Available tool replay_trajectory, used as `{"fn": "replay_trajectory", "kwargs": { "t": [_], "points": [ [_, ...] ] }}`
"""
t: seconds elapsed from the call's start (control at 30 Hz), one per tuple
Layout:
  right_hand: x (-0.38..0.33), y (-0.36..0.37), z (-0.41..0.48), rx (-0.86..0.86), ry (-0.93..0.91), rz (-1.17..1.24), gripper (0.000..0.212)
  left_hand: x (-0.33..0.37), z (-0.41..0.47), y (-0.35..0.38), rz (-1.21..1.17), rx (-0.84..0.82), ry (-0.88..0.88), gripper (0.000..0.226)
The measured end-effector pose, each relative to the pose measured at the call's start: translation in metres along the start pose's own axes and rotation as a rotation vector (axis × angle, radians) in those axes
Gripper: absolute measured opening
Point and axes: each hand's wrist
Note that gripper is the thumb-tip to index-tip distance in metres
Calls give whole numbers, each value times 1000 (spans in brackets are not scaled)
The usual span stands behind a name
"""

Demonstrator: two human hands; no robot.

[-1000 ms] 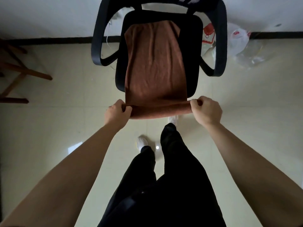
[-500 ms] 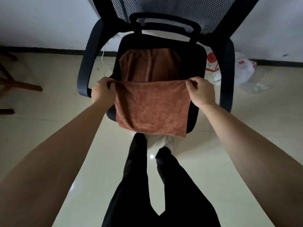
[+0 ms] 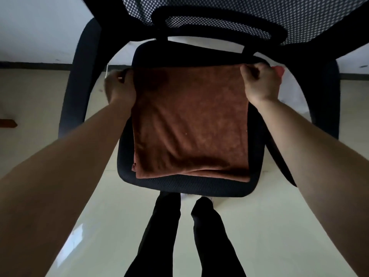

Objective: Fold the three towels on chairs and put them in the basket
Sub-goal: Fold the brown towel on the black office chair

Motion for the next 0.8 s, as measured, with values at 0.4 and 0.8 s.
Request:
{"fn": "replay_trajectory", "kwargs": {
  "t": [0.4, 0.8],
  "points": [
    [16, 20, 12, -221, 534, 89, 72, -14, 1, 17, 314, -129, -15, 59],
    [23, 2, 16, -297, 629, 813, 38, 10, -4, -1, -547, -253, -236, 54]
  ]
}}
Point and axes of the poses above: each hand's wrist, its own z-axis towards the middle knuckle, its own y-axis out of the palm, x = y × z, and after that the axes turned 15 degrees about z, right-handed
